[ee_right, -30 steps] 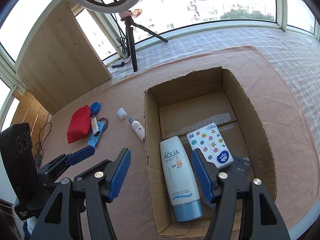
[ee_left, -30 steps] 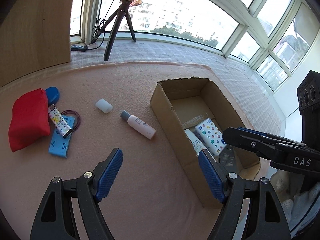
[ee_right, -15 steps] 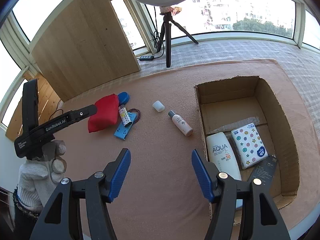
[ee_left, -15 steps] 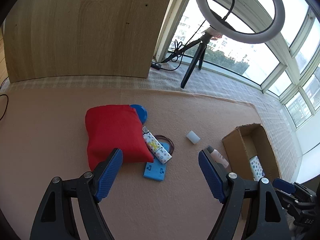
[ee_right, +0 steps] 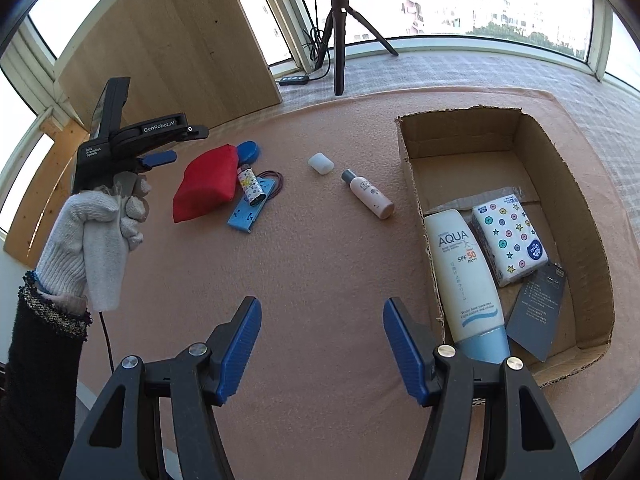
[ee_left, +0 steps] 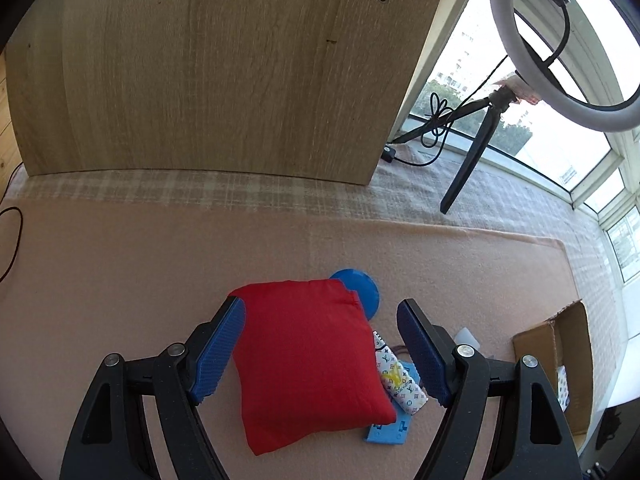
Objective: Organize objects
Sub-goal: 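Move the left tool to the red fabric pouch and close on it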
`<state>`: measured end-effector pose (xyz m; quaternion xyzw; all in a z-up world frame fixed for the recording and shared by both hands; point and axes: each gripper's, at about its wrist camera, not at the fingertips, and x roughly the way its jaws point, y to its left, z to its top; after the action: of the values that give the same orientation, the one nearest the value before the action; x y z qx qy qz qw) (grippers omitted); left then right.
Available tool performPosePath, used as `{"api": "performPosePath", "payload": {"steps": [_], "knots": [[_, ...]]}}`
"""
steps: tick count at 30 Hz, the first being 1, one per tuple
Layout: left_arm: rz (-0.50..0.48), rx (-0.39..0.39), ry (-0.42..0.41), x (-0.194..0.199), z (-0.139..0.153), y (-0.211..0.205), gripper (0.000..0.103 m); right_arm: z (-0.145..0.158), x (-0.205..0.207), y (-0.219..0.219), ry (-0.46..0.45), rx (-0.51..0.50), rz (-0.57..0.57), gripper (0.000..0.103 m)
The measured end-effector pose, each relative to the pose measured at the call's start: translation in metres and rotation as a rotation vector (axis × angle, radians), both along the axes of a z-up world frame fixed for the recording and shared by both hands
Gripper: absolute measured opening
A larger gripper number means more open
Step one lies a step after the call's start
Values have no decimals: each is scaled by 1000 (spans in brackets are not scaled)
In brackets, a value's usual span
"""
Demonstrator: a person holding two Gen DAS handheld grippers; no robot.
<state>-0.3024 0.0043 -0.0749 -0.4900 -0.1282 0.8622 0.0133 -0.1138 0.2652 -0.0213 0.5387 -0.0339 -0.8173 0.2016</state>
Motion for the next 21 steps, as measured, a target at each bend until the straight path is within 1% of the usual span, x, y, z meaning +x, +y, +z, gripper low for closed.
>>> {"api": "performPosePath", "payload": {"steps": [5, 7, 13, 21], "knots": [[17, -5, -61, -20, -23, -1, 81, -8, 2, 12, -21, 11, -26, 60], [22, -22, -74, -23, -30, -2, 81, -10, 1, 17, -26, 17, -37, 60], [22, -50, -88, -23, -39, -5, 81, -12, -2, 25, -37, 17, -56, 60], [-11, -69, -114, -13, -54, -8, 82, -13, -4, 13, -37, 12, -21, 60]]}}
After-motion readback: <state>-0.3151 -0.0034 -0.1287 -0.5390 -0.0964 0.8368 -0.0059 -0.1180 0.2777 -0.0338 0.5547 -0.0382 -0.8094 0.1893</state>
